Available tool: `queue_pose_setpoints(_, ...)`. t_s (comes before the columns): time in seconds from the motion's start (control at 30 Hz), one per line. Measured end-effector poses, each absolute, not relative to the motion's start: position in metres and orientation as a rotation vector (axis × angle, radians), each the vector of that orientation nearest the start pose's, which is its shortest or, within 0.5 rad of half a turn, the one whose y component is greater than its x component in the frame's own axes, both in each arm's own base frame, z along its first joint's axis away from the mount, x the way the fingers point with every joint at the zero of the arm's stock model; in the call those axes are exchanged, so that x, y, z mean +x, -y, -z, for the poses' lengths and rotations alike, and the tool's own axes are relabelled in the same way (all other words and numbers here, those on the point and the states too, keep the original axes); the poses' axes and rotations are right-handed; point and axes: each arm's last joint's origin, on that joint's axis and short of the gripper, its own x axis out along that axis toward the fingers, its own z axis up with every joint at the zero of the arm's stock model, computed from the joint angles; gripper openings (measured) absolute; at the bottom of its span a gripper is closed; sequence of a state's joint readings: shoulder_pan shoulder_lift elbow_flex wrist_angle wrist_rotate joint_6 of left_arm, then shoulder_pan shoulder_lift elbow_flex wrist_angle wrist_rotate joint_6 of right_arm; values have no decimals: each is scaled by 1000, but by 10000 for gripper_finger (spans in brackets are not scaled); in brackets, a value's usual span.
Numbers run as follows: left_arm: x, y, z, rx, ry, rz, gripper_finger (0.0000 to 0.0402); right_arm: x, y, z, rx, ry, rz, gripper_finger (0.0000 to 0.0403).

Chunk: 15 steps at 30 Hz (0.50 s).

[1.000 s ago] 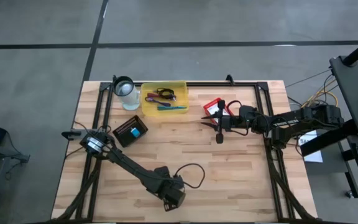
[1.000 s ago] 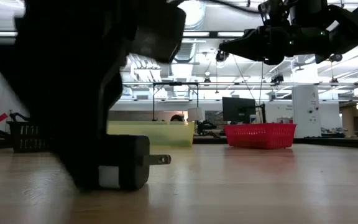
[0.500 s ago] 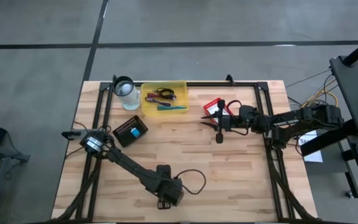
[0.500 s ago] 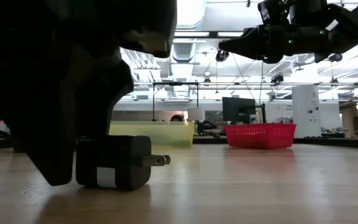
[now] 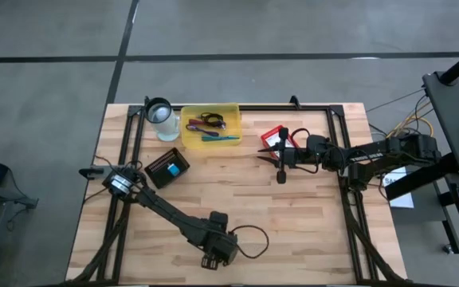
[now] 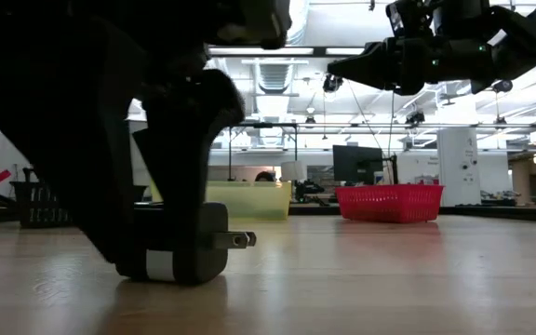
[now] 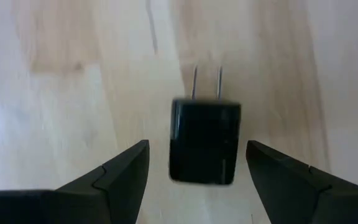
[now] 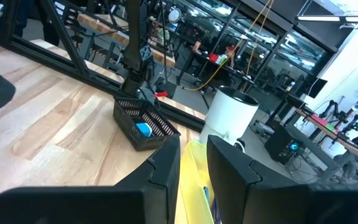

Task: Pick and place items into bin
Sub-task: Put the black charger adapter into the black bin

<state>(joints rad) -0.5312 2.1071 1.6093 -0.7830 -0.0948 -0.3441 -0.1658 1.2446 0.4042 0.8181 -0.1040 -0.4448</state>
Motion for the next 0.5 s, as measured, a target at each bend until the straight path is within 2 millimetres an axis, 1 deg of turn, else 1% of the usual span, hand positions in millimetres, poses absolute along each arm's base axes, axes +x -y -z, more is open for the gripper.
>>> queue_pose_setpoints(0.17, 375, 216, -176, 152, -1190, 225, 251, 237, 37, -209, -441, -40, 55, 68)
queue_pose_setpoints(0.5, 375, 213, -173, 164, -1200, 217, 248, 237, 37, -208, -441, -43, 54, 68)
